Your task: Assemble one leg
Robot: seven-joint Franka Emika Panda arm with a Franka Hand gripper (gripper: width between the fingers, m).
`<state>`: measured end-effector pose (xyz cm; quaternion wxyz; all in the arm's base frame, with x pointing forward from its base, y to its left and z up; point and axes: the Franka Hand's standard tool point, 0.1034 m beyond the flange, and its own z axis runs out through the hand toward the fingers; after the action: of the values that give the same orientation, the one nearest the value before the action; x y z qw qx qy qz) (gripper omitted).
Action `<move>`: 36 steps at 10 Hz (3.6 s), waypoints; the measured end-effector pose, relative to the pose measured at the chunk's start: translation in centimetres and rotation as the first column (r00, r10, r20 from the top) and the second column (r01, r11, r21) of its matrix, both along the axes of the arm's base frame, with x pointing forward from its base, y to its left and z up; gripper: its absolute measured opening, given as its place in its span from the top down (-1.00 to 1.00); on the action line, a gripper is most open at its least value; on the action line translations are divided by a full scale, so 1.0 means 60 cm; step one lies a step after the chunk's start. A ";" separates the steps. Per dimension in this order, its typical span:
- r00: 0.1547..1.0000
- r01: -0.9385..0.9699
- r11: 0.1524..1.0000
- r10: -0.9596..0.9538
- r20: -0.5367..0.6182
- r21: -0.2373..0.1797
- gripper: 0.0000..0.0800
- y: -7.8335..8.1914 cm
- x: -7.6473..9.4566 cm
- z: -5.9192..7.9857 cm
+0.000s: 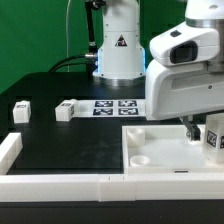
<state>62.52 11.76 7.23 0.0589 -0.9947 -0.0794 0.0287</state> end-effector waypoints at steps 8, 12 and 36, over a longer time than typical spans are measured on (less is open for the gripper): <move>1.000 0.012 1.000 -0.012 -0.002 0.000 0.27 -0.010 0.002 -0.003; 0.920 0.389 0.921 -0.390 -0.041 -0.031 0.27 -0.007 0.002 -0.005; 1.000 0.009 0.999 -0.010 -0.021 -0.045 -0.62 0.009 -0.009 -0.011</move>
Offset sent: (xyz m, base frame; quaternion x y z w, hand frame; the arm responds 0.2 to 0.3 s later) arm 0.0000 0.0000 0.0000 0.0000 0.0000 0.0000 1.0000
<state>62.01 12.28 6.56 0.0377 -0.9957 -0.0736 0.0406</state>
